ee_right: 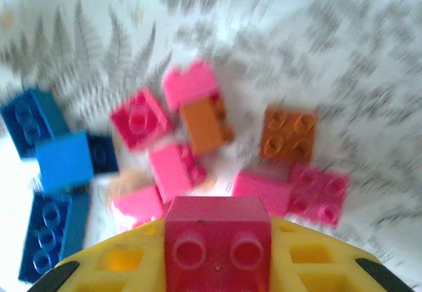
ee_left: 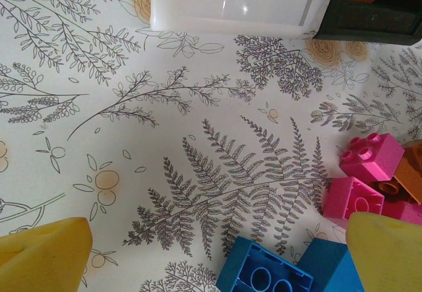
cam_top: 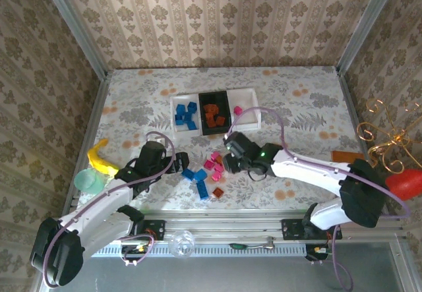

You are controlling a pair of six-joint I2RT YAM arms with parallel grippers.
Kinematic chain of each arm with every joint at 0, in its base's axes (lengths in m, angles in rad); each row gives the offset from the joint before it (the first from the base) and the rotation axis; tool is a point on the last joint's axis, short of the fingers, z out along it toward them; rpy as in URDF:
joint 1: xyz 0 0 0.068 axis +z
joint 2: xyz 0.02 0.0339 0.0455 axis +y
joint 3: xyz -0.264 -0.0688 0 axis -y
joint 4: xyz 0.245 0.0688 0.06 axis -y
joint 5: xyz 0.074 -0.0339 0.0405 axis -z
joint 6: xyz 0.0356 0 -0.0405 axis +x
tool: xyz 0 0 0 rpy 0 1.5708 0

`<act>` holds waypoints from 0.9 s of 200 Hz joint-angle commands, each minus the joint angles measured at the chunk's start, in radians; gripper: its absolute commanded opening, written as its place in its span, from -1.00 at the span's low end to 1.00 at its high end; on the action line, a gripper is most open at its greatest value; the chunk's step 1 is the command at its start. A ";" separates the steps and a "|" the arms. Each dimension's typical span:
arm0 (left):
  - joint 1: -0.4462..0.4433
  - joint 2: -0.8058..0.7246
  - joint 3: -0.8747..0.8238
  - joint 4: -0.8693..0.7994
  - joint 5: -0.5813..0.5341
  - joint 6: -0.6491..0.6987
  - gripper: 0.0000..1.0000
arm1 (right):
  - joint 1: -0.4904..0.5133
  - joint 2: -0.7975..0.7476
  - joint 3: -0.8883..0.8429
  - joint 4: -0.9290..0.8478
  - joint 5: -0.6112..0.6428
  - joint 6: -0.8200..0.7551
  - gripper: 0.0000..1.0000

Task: Sort the legos into containers by color
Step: Pick up the lego from the bottom-center of the table, then place the lego in the container.

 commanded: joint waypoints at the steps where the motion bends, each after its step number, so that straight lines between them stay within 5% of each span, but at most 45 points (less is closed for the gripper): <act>1: 0.008 0.003 0.005 0.008 0.018 -0.009 1.00 | -0.108 -0.013 0.066 0.058 -0.013 -0.034 -0.46; 51: 0.008 -0.022 0.012 -0.022 0.025 -0.016 1.00 | -0.331 0.223 0.288 0.136 -0.009 0.018 -0.48; 113: 0.008 -0.061 -0.002 -0.043 0.028 -0.029 1.00 | -0.405 0.509 0.524 0.046 0.024 0.056 -0.47; 130: 0.008 -0.054 -0.002 -0.040 0.031 -0.029 1.00 | -0.412 0.552 0.576 0.028 0.008 0.053 -0.30; 150: 0.008 -0.053 -0.001 -0.041 0.034 -0.028 1.00 | -0.413 0.594 0.662 -0.023 -0.015 0.031 0.21; 180: 0.008 -0.055 0.004 -0.049 0.039 -0.019 1.00 | -0.405 0.533 0.652 -0.012 -0.026 0.021 0.35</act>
